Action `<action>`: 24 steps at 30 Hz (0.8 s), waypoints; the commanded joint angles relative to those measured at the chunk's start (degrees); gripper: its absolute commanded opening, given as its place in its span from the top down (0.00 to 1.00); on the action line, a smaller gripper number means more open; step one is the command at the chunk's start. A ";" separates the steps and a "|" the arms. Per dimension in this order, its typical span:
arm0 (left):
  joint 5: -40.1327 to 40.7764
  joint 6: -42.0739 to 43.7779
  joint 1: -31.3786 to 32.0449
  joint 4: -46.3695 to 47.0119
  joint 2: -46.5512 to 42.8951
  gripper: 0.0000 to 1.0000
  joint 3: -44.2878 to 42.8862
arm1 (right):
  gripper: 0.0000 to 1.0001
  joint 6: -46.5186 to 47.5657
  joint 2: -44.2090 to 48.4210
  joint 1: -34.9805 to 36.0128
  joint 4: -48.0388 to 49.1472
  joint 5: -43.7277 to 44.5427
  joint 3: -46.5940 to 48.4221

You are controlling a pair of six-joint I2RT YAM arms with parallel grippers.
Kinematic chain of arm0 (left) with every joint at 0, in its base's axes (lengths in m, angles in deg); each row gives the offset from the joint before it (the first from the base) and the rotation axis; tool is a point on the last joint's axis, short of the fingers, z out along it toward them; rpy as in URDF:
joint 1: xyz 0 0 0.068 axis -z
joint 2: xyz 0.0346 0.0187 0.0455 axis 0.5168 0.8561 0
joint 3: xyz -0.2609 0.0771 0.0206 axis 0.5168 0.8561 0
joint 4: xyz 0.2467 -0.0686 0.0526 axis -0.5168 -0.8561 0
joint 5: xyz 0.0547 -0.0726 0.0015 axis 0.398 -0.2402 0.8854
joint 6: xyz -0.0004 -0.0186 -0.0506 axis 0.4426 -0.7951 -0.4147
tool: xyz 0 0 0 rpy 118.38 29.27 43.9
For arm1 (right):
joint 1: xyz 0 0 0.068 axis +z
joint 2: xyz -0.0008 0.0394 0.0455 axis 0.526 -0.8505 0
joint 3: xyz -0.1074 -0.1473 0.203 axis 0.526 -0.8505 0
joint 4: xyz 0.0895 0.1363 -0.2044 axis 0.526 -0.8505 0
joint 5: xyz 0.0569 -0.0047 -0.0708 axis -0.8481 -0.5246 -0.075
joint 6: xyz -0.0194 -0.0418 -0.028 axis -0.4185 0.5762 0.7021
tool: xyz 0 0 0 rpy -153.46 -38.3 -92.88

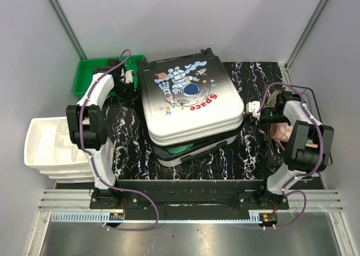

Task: Open, take out, and arrange the luggage

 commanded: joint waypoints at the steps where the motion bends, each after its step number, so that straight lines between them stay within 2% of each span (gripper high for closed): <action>1: 1.15 8.98 -1.04 16.82 1.03 1.00 -0.63 | 1.00 12.95 2.98 3.63 -11.90 -2.99 -0.65; 6: -2.37 11.35 0.81 17.62 -1.95 1.00 2.36 | 1.00 15.41 9.93 6.96 -18.24 -2.73 -7.77; 8: -3.16 11.62 0.37 17.01 -2.75 0.93 2.89 | 1.00 13.58 14.41 7.32 -19.65 -2.81 -11.20; 9: -4.30 11.45 -0.07 16.74 -3.18 0.80 3.07 | 0.93 9.13 15.90 7.32 -19.48 -2.21 -11.91; 11: -6.67 11.36 -2.52 15.34 -3.63 0.62 2.63 | 0.77 4.19 20.12 7.32 -19.30 -0.28 -13.14; 12: -9.21 10.92 -3.40 14.98 -4.24 0.49 2.11 | 0.68 -2.71 21.27 7.32 -18.69 2.17 -13.23; 13: -9.93 10.57 -4.89 14.29 -4.68 0.43 2.01 | 0.50 -5.82 23.19 6.72 -17.56 3.41 -13.06; 15: -11.59 10.22 -5.96 14.45 -6.96 0.33 2.27 | 0.40 -10.24 24.70 4.26 -18.50 4.65 -12.62; 16: -12.21 10.48 -6.57 14.71 -7.84 0.31 2.54 | 0.33 -10.60 25.84 1.12 -19.38 4.83 -12.10; 19: -13.97 12.06 -6.75 15.42 -11.79 0.23 4.20 | 0.26 -8.41 26.81 -1.81 -23.76 6.93 -11.04; 24: -15.64 13.73 -6.84 15.69 -15.49 0.21 6.40 | 0.15 -7.43 24.80 -3.05 -25.98 3.36 -10.07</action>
